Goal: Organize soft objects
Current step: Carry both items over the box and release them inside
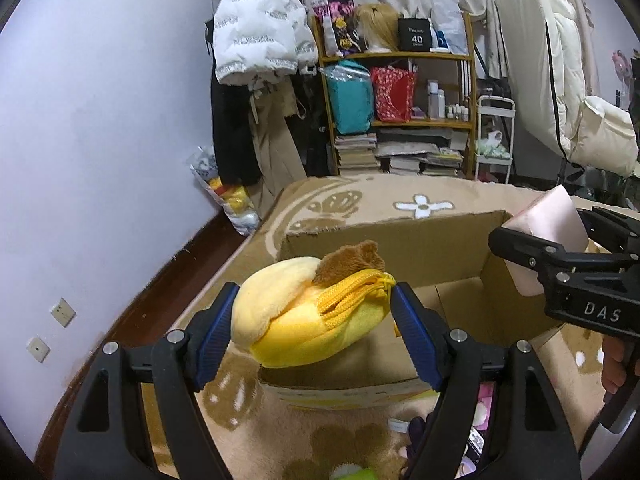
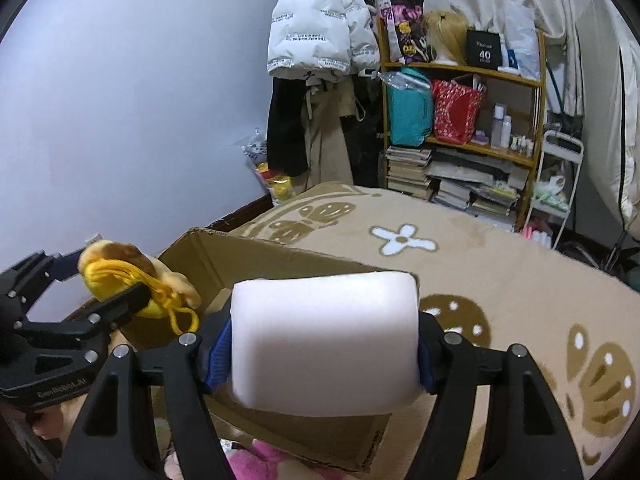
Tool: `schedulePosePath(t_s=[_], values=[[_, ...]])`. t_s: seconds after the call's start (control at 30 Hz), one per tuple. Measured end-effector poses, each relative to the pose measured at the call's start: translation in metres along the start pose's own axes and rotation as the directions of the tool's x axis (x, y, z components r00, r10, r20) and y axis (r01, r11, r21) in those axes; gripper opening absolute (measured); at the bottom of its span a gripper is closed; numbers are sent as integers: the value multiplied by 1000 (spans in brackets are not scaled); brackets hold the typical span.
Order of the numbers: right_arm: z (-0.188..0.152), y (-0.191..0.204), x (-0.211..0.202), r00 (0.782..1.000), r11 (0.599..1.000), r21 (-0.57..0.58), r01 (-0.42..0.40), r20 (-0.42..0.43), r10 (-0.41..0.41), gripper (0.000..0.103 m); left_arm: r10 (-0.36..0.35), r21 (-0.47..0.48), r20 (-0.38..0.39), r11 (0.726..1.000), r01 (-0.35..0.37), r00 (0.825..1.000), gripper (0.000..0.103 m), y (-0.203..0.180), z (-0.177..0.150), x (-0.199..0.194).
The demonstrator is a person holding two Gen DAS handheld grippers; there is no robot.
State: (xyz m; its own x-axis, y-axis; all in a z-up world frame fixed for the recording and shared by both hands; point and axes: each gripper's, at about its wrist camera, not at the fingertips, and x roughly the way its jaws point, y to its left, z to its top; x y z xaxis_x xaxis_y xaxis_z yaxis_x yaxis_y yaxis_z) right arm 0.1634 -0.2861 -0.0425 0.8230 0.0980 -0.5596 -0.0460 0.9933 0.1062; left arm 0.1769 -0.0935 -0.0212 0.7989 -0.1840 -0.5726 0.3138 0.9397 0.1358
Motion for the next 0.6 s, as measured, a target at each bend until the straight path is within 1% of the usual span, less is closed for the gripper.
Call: schedulePosePath(t_s=[0.07,0.13,0.27,0.3,0.33,0.37,0.4,0.43,0.5,0.6], values=[[-2,0,3,1000,1000,10,-21,-22,21,76,-22,6,-15,1000,22,1000,77,0,-1,3],[-5,1,4,999,1000,11,-28,-36,28,77,-8,1,-18,1000,8,1000,77,1,-2,4],[-6,4,4,998,1000,-3,-25,-53,25,82,-4,-25,-39,1000,3,999,77,7,-1,7],[-6,6,3,998,1000,-9,-22,-54,22,87,2,-30,-47,1000,-3,999,77,9,-2,8],[-6,8,2,999,1000,-16,-17,-52,17,95,5,-35,-54,999,-6,999,77,10,-2,8],[-5,9,0,999,1000,-20,-10,-44,9,98,5,-38,-63,999,-7,998,78,12,-2,8],[-4,10,-2,999,1000,-20,-7,-37,6,102,7,-39,-68,999,-10,998,82,13,-2,8],[-3,12,-5,999,1000,-21,-7,-35,6,103,12,-39,-74,999,-15,997,89,14,-2,7],[-2,13,-9,999,1000,-18,-1,-37,1,103,24,-44,-74,999,-27,997,92,17,-3,2],[-2,14,-18,999,1000,2,-1,-39,1,103,28,-44,-79,999,-31,996,93,21,-5,-8]])
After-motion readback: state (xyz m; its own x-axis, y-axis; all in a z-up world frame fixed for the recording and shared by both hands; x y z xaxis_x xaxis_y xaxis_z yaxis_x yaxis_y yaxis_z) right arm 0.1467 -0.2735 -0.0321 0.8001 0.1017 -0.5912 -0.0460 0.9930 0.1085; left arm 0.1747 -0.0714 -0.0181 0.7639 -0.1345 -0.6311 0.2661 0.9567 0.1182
